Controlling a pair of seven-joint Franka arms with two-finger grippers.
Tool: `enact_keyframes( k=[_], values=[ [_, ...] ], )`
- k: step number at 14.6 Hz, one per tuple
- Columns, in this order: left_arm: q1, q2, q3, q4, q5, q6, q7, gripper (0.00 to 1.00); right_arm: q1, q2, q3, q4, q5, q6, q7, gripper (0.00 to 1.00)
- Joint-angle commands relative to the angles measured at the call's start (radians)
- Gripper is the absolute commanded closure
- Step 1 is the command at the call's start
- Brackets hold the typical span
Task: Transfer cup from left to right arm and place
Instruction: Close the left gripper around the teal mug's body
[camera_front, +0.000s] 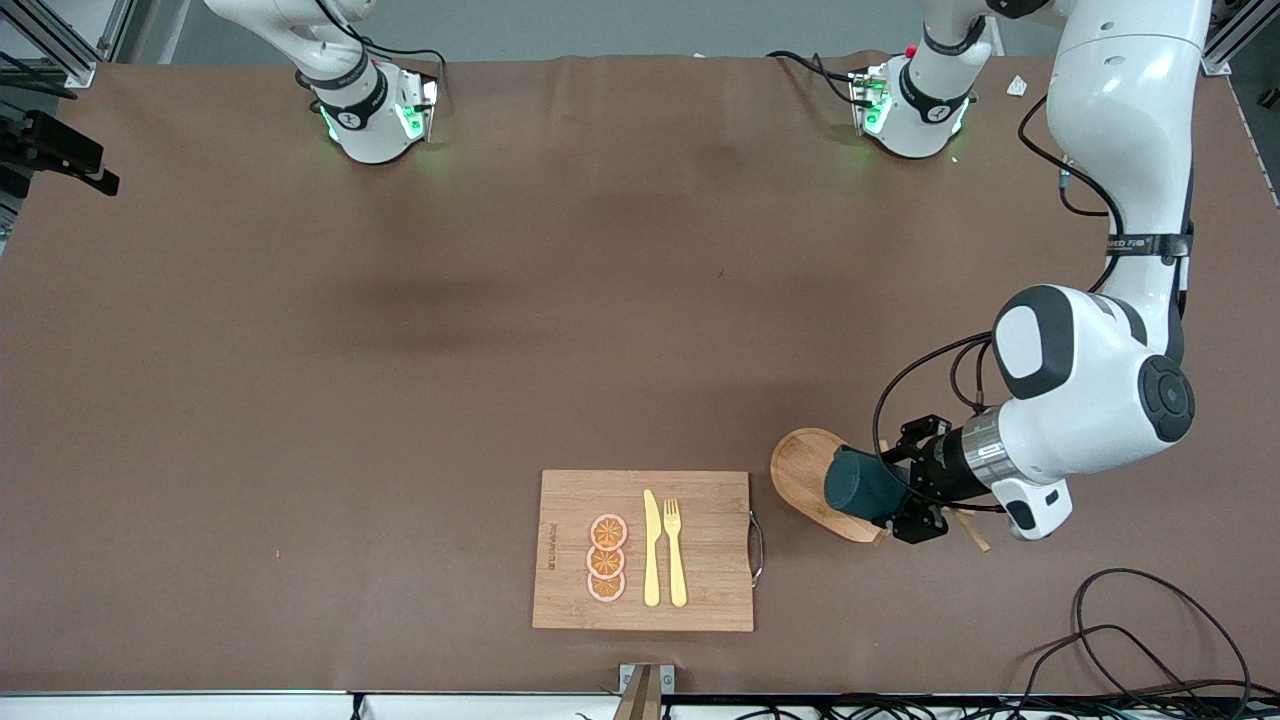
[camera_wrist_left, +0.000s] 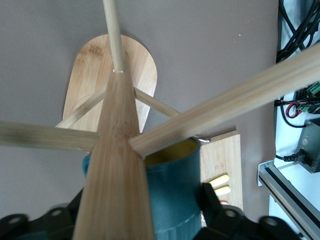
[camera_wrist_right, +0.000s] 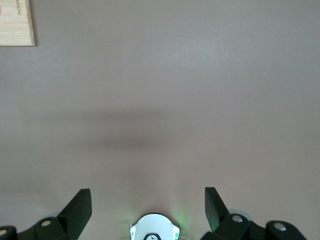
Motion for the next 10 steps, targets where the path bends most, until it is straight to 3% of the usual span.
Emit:
enact_keyframes(
  k=[1,3,10],
  values=[
    [-0.004,0.011,-0.002,0.019,-0.022,0.0,-0.006,0.39,-0.02,-0.016,0.012,-0.012,0.0,-0.003,-0.014,0.0],
    [-0.004,0.008,-0.002,0.022,-0.021,0.0,-0.005,0.49,-0.02,-0.016,0.012,-0.014,0.0,-0.004,-0.014,0.0],
    [-0.005,-0.055,-0.054,0.025,-0.021,-0.01,-0.075,0.48,-0.022,-0.016,0.012,-0.012,0.0,-0.004,-0.014,0.0]
  ],
)
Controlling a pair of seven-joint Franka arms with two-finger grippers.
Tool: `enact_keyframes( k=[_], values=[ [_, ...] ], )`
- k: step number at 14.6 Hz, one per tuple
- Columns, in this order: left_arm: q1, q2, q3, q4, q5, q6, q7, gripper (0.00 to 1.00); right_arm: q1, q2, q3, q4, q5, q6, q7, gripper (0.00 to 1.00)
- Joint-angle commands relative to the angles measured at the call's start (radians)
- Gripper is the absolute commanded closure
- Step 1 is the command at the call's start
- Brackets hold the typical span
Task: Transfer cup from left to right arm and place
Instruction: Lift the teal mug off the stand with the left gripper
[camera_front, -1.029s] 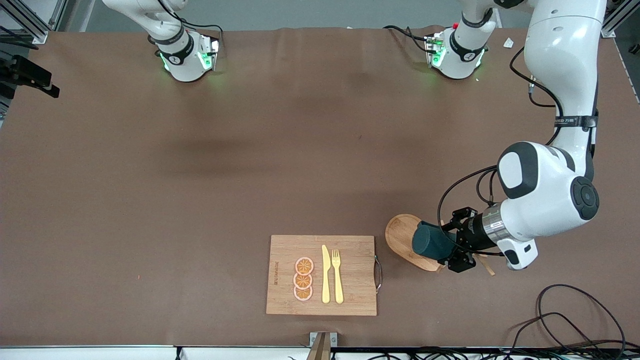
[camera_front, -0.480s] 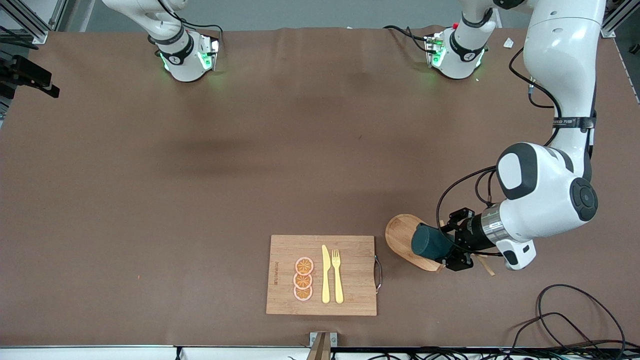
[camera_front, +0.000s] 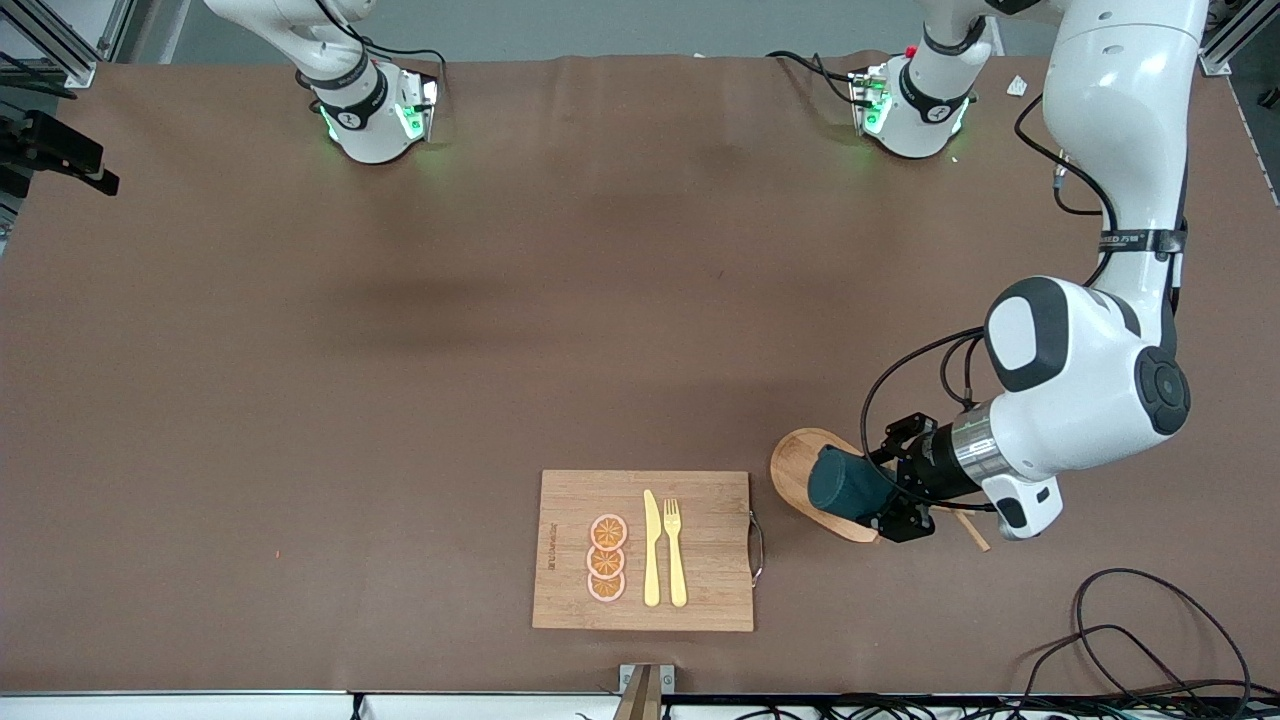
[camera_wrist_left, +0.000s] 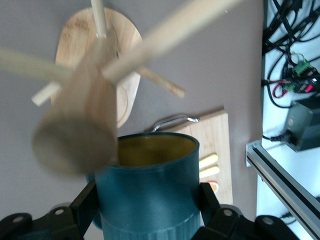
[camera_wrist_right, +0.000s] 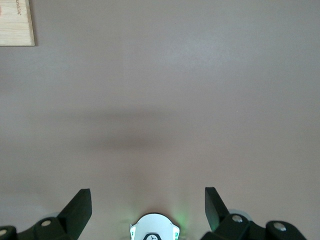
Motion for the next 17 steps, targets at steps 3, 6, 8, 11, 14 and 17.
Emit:
enact_keyframes(
  k=[3,6,8,11,14,17],
  values=[
    [-0.035,-0.072,-0.033,-0.008,0.011,-0.011,-0.107,0.47,-0.022,-0.016,0.013,-0.012,0.0,-0.002,-0.014,0.0],
    [-0.115,-0.105,-0.032,-0.008,0.096,-0.007,-0.162,0.47,-0.022,-0.016,0.013,-0.008,-0.002,0.0,-0.014,0.0],
    [-0.17,-0.125,-0.032,-0.006,0.162,0.001,-0.177,0.47,-0.022,-0.016,0.013,-0.008,-0.002,0.0,-0.014,0.0],
    [-0.255,-0.135,-0.032,-0.006,0.272,0.025,-0.182,0.47,-0.023,-0.014,0.013,-0.002,-0.002,0.0,-0.011,0.0],
    [-0.348,-0.133,-0.032,-0.008,0.404,0.061,-0.182,0.47,-0.023,-0.008,0.013,0.018,-0.002,0.0,-0.007,0.0],
    [-0.423,-0.122,-0.03,-0.009,0.519,0.139,-0.181,0.47,-0.022,-0.007,0.013,0.018,-0.003,0.0,-0.007,0.0]
  ],
)
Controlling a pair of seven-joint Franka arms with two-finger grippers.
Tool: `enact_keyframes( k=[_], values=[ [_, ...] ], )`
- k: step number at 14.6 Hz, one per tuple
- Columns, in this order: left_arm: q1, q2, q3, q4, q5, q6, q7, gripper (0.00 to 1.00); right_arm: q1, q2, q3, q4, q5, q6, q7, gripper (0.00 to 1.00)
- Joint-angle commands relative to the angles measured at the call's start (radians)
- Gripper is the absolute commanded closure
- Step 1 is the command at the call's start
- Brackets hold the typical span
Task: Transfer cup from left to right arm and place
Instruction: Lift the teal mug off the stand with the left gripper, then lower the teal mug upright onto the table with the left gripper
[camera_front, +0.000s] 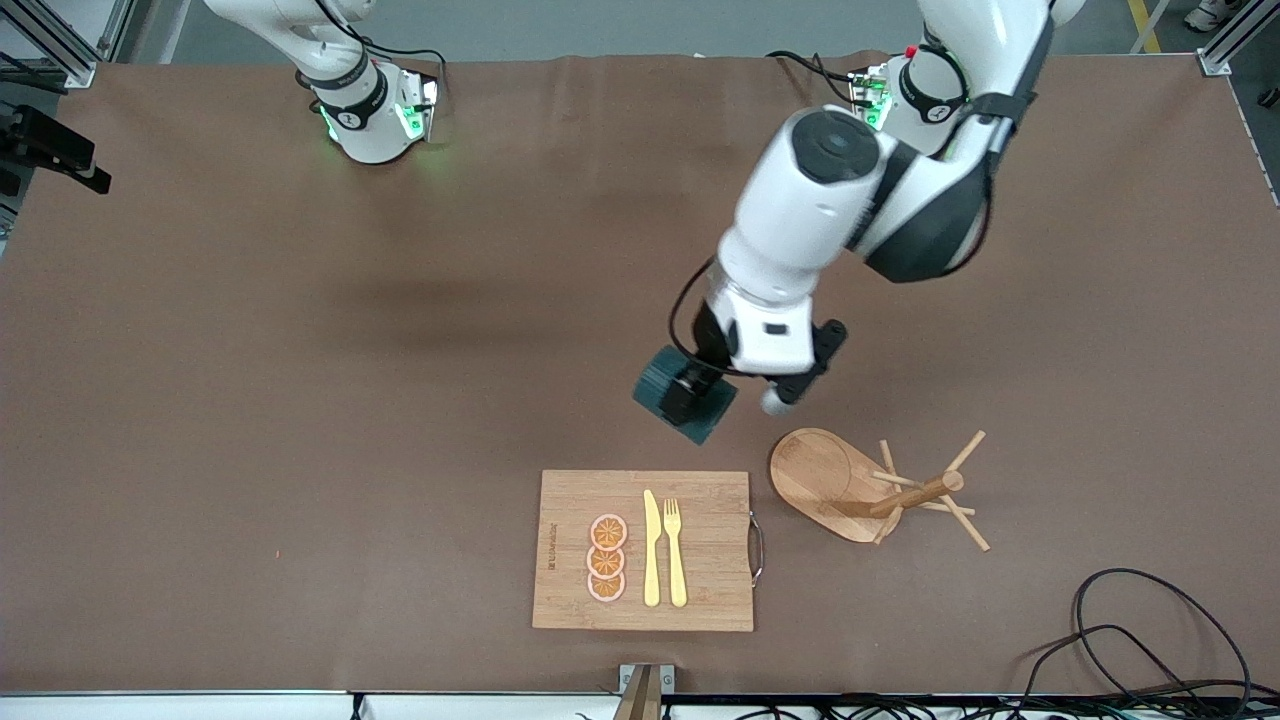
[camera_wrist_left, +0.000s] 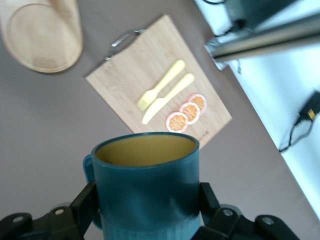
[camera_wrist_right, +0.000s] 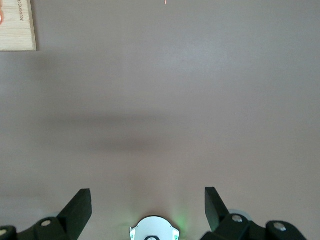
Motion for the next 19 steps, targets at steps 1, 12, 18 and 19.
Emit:
enact_keyframes(
  k=[1,12,18,19],
  values=[
    [-0.069,-0.002,0.009,-0.014,0.12,0.07,-0.006,0.47,-0.021,-0.007,0.015,0.002,-0.003,-0.004,-0.007,0.0],
    [-0.341,0.166,0.011,-0.02,0.852,0.102,-0.266,0.59,-0.044,0.026,0.013,-0.001,-0.006,0.01,-0.012,0.0],
    [-0.466,0.326,0.017,-0.026,1.303,0.012,-0.524,0.59,-0.072,0.157,0.013,0.002,-0.019,0.045,-0.014,0.0],
    [-0.48,0.346,0.017,-0.028,1.364,-0.007,-0.557,0.59,-0.072,0.196,0.015,0.002,-0.026,0.05,-0.014,0.0]
  ],
)
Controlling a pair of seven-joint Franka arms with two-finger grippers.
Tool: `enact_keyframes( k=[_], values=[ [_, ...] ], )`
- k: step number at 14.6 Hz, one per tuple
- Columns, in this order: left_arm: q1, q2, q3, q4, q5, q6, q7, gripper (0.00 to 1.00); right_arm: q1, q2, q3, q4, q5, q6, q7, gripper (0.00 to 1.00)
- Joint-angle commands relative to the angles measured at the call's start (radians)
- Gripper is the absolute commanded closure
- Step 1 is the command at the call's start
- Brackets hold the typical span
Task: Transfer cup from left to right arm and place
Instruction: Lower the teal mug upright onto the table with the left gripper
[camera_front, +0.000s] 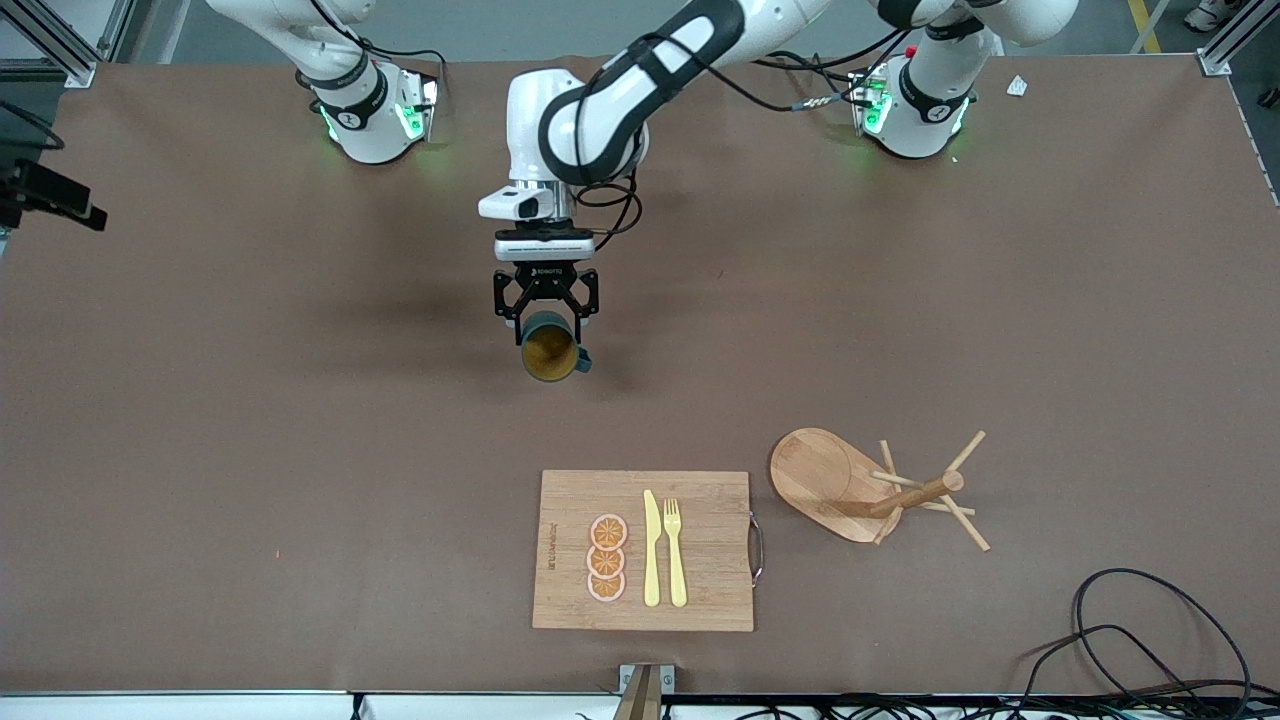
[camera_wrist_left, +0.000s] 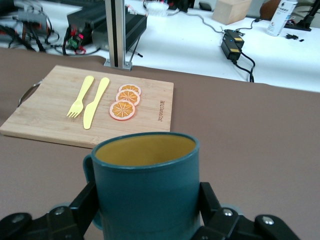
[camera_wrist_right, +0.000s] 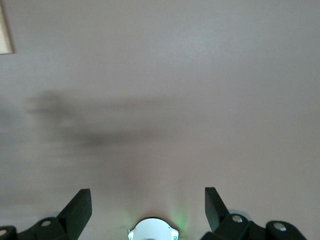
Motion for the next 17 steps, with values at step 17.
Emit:
enact_keyframes(
  k=[17],
  values=[
    [-0.148,0.244,0.007,0.019,0.383,-0.318,-0.257,0.45,0.045,0.158,0.018,-0.202,-0.008,0.305,0.238,0.0]
  ],
)
